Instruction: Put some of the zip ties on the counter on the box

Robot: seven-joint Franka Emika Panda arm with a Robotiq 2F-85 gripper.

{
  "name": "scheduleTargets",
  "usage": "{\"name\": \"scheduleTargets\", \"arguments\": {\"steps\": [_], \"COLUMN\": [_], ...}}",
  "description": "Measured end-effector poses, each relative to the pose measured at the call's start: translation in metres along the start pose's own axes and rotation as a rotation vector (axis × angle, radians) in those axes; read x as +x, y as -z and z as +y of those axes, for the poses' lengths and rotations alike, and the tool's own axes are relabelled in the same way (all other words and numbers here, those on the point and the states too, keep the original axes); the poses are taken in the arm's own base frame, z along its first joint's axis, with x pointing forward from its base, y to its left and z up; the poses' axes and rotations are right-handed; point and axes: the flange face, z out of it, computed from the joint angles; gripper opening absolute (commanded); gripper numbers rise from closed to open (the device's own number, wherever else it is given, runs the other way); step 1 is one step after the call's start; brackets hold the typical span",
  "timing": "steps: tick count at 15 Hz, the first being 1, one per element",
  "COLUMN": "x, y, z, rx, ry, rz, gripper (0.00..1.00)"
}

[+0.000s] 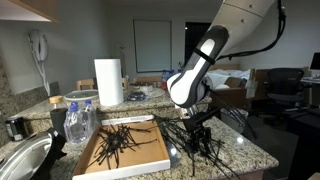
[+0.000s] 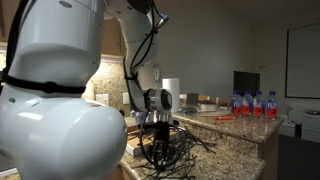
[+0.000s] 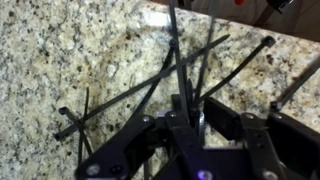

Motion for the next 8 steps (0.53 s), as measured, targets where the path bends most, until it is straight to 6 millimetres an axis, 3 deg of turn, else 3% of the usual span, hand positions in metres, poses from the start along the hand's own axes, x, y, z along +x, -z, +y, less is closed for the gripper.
{"name": "scheduleTargets", "arguments": {"steps": [2, 8], "x": [0.0, 0.0008], "y": [0.0007, 0.0003], "z": [0.0007, 0.0052], "rx": [-0.009, -0.018], "ry": [0.004, 0.001], "rz": [-0.004, -0.011], "gripper": [0.03, 0.06]}}
